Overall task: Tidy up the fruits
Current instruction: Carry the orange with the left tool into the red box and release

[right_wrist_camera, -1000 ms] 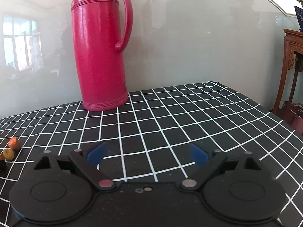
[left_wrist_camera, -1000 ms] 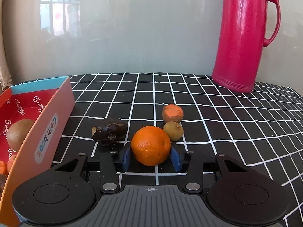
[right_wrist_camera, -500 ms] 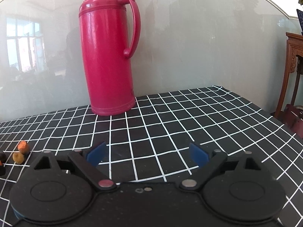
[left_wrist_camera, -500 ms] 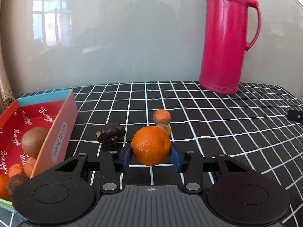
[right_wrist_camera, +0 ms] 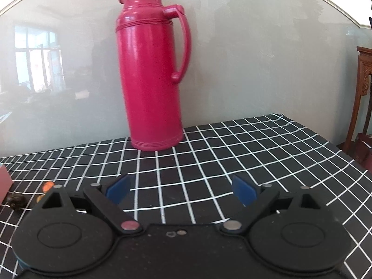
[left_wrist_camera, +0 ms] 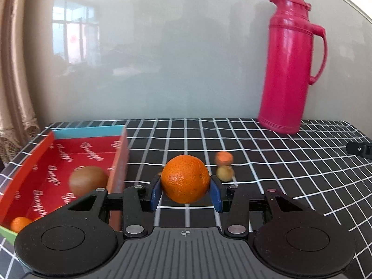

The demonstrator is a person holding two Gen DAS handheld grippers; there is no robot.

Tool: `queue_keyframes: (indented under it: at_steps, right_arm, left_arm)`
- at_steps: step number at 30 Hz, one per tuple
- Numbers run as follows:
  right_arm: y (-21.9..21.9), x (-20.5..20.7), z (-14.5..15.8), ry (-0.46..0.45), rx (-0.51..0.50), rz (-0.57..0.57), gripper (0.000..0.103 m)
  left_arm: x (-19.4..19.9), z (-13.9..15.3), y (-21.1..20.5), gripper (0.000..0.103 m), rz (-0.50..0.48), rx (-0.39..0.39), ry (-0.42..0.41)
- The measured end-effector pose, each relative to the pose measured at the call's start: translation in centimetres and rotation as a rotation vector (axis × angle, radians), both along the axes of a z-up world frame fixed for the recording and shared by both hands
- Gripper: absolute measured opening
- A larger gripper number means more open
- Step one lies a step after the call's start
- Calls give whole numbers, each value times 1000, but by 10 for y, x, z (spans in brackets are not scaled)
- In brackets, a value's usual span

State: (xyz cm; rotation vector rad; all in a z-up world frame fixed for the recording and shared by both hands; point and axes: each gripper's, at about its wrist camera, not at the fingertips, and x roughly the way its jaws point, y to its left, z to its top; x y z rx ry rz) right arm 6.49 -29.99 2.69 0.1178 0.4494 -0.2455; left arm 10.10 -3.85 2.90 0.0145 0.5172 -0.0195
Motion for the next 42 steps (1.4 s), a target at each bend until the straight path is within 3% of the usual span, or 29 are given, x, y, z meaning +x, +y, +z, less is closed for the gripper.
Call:
queue_keyframes:
  at_steps: [18,26,34,35,37,42]
  right_arm:
    - [85,15,4,-2,2,143,94]
    - [116,22,-2,18,0,189,94]
    - [127,23,-3,21,-6,205,95]
    - [127,23,-3,21,-6,204,95]
    - [125,23,-2,21,-9,201,95]
    - [116,21,-1,19,-12,187,96]
  left_arm:
    - [-27,1,98,43,178,-5,-9]
    - [-24,-4,147,43,281,-46,7]
    - [-26,-5,163,45,338,-65,4]
    - [-27,-4,162,47,338,-64,-2]
    - [-29,-3,159,75,343,-60,-16]
    - [-31,1,149,80,316,-45,-46]
